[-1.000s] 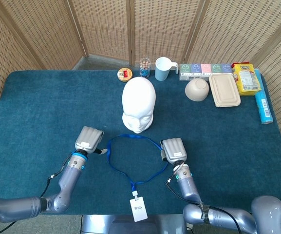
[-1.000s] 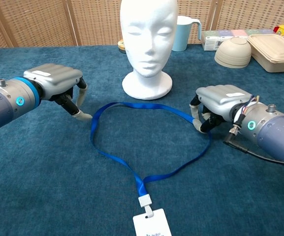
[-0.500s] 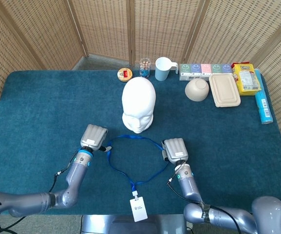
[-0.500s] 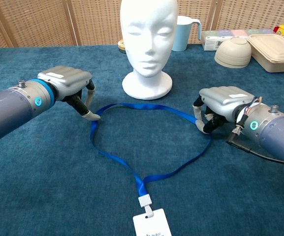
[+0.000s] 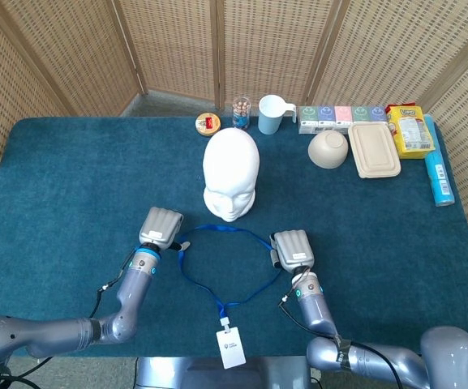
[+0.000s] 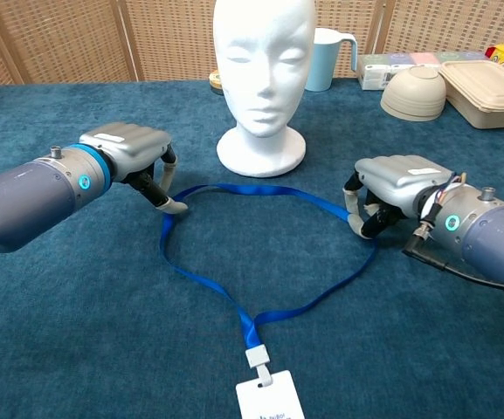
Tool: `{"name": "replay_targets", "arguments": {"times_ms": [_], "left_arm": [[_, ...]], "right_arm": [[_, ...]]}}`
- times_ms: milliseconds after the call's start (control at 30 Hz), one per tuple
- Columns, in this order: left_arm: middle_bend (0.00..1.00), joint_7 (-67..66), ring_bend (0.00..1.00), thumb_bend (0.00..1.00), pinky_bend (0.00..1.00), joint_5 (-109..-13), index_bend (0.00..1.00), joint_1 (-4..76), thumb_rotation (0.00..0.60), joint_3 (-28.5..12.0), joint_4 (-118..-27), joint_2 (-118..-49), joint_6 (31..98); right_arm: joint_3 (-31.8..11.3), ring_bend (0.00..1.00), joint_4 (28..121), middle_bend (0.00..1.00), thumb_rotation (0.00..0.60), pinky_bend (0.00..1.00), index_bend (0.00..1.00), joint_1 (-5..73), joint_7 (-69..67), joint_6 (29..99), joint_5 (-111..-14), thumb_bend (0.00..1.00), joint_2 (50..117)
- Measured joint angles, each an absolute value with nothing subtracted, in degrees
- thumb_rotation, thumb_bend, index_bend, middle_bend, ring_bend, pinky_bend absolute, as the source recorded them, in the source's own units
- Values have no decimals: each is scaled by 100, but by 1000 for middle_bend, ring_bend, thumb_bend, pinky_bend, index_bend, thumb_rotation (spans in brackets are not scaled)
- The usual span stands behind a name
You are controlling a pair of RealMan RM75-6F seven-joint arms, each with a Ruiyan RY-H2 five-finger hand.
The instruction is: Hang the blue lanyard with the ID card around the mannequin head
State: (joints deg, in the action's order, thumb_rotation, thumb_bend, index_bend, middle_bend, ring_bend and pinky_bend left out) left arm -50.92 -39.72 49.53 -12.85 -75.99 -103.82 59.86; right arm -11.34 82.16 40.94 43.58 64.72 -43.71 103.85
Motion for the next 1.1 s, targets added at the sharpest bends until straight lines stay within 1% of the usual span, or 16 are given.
{"name": "replay_targets", "arguments": {"times_ms": [267, 400, 633, 800, 1000, 1100], "left_arm": [[1000, -5148, 1000, 230, 1000, -3738, 564, 5057, 379, -1321, -7515, -10450, 5958], [1000, -5158, 1000, 252, 1000, -3620, 567, 5092, 376, -1335, -7485, -10465, 5919], [1000, -5176, 1000, 295, 1000, -3479, 610, 5150, 377, -1316, -7408, -10522, 5903], [1000, -5157, 1000, 336, 1000, -3419, 613, 5166, 378, -1307, -7382, -10531, 5907], [1000, -5192, 1000, 345, 1000, -3291, 616, 5193, 379, -1298, -7359, -10538, 5902], [1000, -5195, 1000, 372, 1000, -3244, 632, 5217, 384, -1307, -7349, -10538, 5892]], "right_arm": [[-1142, 956, 8190, 889, 523, 888, 627, 4082, 4307, 6444, -4345, 571, 10375], [-1141, 957, 8166, 889, 523, 888, 627, 4077, 4276, 6422, -4330, 571, 10374], [-1145, 958, 8153, 889, 522, 890, 627, 4071, 4246, 6404, -4306, 571, 10364], [-1143, 959, 8143, 890, 522, 891, 627, 4070, 4246, 6397, -4283, 571, 10366], [-1157, 959, 8144, 890, 523, 901, 627, 4070, 4232, 6378, -4237, 571, 10369], [-1157, 960, 8148, 890, 520, 902, 627, 4073, 4242, 6387, -4231, 571, 10366]]}}
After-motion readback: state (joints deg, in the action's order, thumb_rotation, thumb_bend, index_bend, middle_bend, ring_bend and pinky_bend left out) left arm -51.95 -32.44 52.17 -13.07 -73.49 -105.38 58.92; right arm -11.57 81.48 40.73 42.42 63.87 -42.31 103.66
